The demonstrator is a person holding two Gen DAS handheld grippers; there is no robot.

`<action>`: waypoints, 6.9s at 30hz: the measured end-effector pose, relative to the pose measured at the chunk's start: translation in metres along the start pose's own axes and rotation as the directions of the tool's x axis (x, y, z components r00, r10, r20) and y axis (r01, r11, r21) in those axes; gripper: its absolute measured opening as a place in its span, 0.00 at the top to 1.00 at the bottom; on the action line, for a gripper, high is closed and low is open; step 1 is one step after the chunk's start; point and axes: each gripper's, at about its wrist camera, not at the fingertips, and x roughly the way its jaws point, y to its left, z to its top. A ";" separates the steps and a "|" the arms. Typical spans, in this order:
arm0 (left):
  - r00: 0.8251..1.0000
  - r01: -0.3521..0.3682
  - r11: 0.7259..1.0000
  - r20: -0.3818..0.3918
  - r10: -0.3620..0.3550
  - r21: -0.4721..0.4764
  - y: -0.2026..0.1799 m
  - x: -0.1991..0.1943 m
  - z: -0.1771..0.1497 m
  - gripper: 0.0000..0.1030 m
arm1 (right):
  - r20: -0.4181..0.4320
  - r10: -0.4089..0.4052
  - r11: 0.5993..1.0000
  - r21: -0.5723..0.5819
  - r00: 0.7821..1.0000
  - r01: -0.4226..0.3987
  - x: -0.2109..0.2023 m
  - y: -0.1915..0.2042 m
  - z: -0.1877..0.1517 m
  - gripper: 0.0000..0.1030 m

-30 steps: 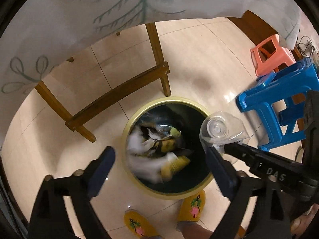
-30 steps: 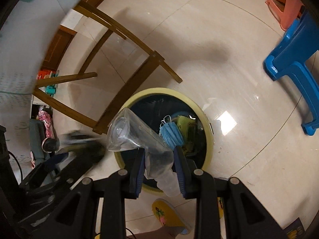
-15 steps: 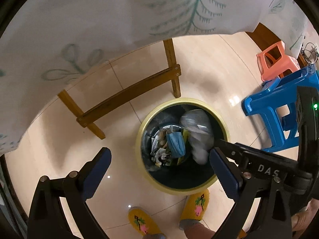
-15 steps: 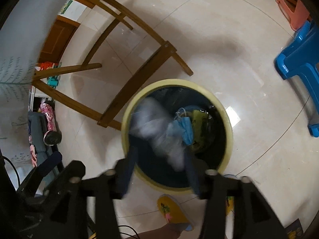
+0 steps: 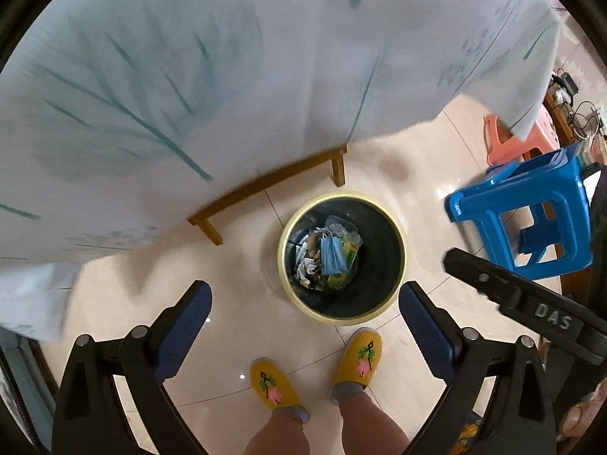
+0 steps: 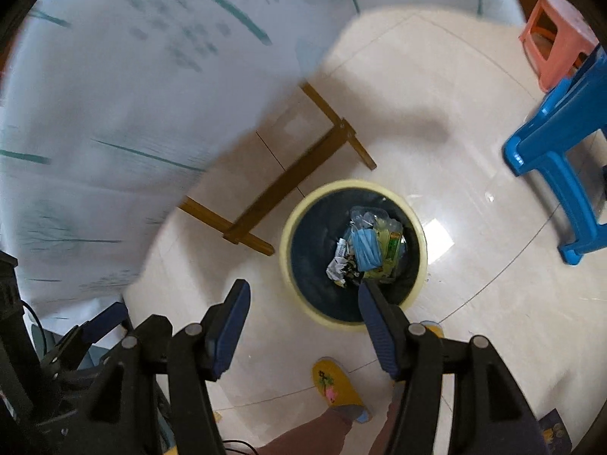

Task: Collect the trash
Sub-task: 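Raise both tools from the bin back toward the table, then grasp the red can with the right gripper while the left grasps the checkered cup, then carry the checkered cup and red can with both grippers over the bin, then open both grippers to drop the cup and can into the bin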

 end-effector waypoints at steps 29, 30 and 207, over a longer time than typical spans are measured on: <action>0.899 -0.021 0.997 0.435 0.054 -0.080 0.006 -0.322 0.040 0.06 | 0.264 0.143 0.925 -0.379 0.954 -0.034 -0.278 0.150 0.023 0.42; 0.894 -0.023 0.996 0.443 0.061 -0.090 0.006 -0.325 0.042 0.06 | 0.264 0.149 0.917 -0.396 0.953 -0.034 -0.279 0.154 0.026 0.42; 0.999 -0.021 0.999 -0.032 0.020 -0.027 -0.050 0.174 0.000 0.22 | 0.121 -0.041 0.973 -0.222 0.992 0.068 0.099 -0.064 0.022 0.67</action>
